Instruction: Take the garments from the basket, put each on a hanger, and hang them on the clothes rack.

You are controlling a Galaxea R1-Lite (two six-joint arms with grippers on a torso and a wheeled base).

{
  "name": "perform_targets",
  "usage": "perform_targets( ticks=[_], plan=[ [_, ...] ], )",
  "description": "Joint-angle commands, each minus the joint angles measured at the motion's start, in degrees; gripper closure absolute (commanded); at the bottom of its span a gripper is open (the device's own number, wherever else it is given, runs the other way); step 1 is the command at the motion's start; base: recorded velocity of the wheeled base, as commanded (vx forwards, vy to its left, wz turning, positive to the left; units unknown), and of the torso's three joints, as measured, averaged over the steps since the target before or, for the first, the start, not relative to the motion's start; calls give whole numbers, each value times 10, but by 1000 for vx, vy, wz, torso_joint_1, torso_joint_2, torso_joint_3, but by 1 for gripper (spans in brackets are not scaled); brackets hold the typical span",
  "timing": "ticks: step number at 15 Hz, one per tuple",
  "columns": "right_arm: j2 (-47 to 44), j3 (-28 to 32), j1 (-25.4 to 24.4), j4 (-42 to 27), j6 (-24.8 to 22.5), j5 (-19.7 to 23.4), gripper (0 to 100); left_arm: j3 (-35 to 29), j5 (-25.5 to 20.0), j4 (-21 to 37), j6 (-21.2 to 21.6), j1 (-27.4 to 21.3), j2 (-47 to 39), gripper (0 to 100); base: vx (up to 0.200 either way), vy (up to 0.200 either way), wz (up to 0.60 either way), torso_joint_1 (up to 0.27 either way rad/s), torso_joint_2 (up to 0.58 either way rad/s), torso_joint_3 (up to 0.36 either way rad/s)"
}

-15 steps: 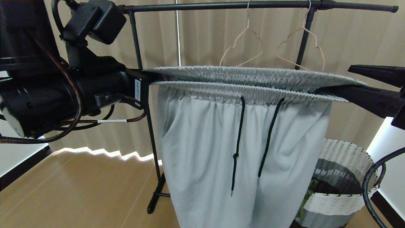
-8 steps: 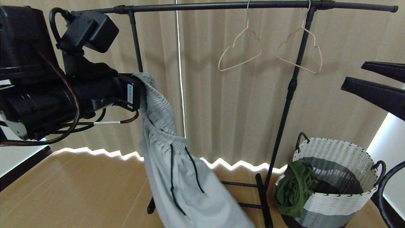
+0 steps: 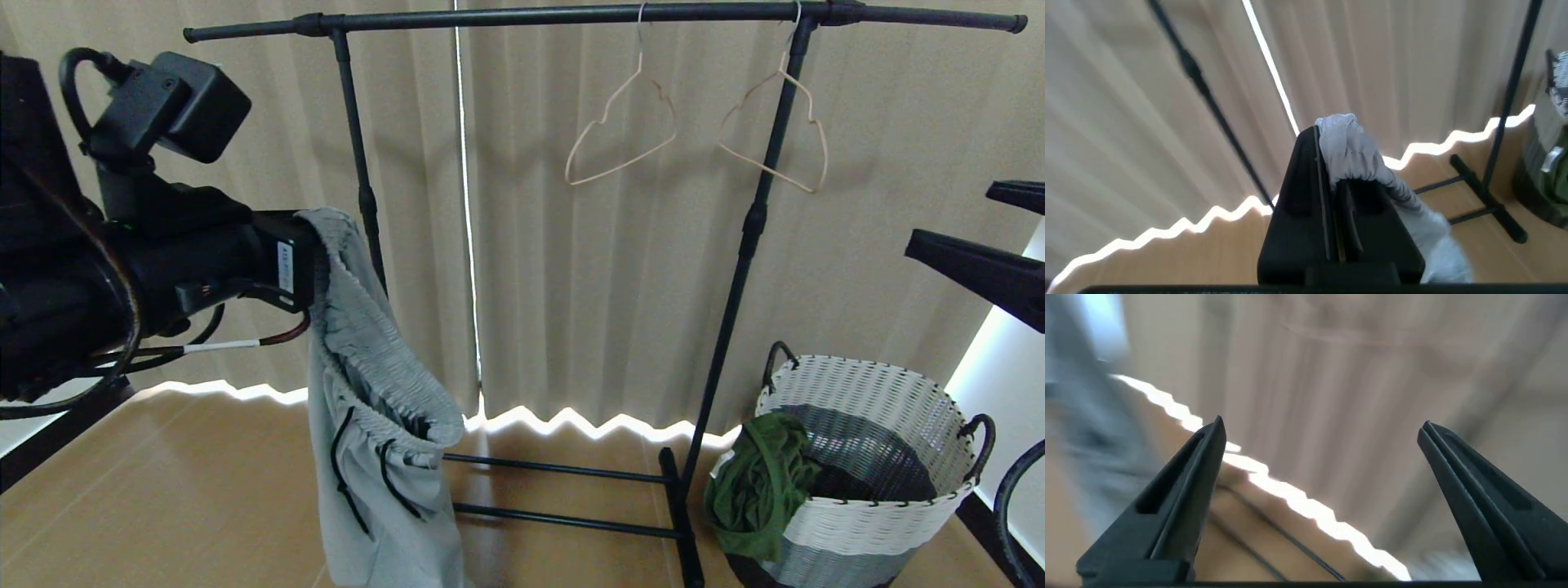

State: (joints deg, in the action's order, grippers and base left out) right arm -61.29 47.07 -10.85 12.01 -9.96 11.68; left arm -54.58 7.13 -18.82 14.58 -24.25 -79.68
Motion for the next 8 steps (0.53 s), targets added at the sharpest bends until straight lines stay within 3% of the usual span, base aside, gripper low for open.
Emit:
perform_targets(
  ticks=[1, 3, 8],
  plan=[
    [0, -39, 62, -7, -46, -53, 0, 28, -1, 1, 2, 17, 47, 100, 0, 0, 0, 0, 0, 0],
    [6, -58, 67, -1, -70, -88, 0, 39, -5, 1, 1, 32, 61, 100, 0, 0, 0, 0, 0, 0],
    [6, -69, 70, 37, -75, -139, 0, 76, -5, -2, 1, 39, 95, 100, 0, 0, 0, 0, 0, 0]
  ],
)
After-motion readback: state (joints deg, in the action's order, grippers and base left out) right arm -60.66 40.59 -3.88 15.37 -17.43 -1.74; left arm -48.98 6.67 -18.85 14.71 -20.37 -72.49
